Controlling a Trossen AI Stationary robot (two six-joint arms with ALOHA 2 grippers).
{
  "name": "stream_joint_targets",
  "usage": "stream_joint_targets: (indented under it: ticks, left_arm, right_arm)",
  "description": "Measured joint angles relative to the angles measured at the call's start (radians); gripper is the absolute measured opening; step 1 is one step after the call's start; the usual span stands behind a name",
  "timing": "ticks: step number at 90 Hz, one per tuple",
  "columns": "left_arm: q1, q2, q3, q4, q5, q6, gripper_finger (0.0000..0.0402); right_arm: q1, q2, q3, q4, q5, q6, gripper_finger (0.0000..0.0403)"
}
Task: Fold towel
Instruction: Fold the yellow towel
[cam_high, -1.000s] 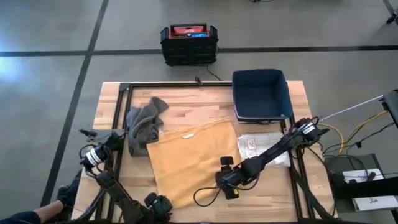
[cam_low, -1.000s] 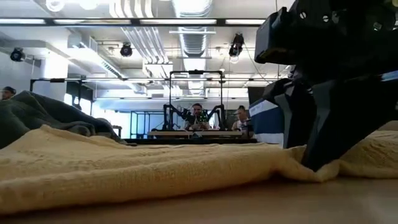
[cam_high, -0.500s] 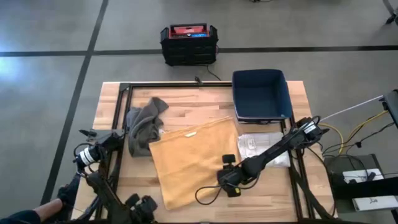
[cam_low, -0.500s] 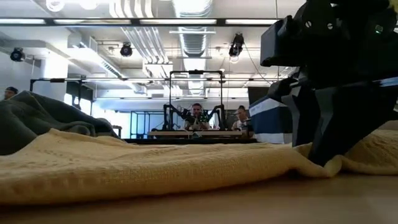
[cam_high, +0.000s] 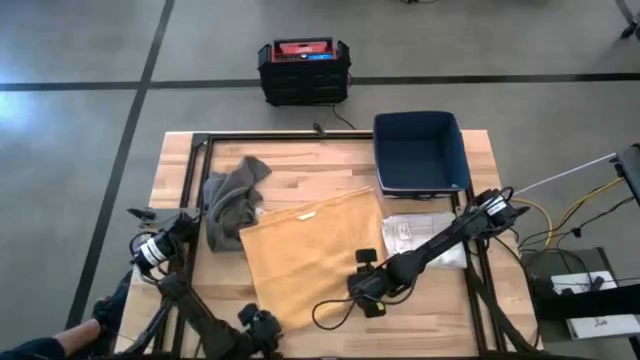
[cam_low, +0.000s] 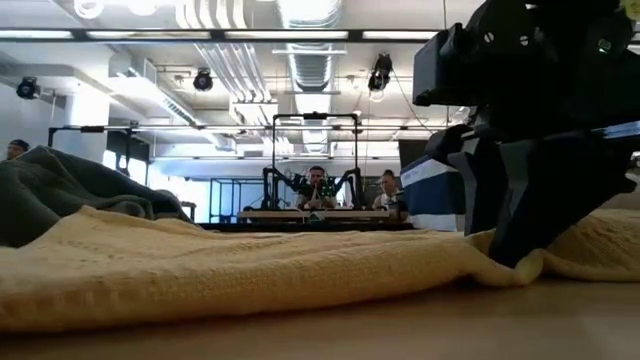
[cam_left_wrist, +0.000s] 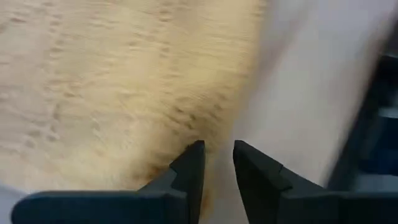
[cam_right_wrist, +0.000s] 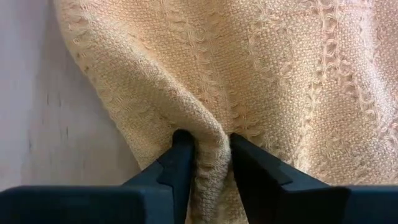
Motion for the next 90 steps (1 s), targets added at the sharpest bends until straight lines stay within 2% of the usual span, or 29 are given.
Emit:
stream_joint_targets:
  ticks: [18,43,72,90]
  left_arm:
    - [-0.013,-0.002,0.003,-0.112,0.142,-0.067,0.0074]
    - [-0.060,-0.004,0.003,-0.154,0.254,-0.101,0.0074]
    - [-0.105,-0.003,0.003,-0.203,0.291,-0.131,0.0073]
    - [-0.118,-0.012,0.001,-0.259,0.368,-0.150,0.0074]
  right_arm:
    - [0.002,0.000,-0.001,0.004,0.001,-0.002,0.0076]
    - [0.002,0.000,-0.002,-0.021,0.000,-0.018,0.0054]
    - [0.002,0.000,-0.002,-0.035,-0.004,-0.013,0.0036]
    - [0.002,-0.004,-0.005,-0.083,-0.005,-0.012,0.0033]
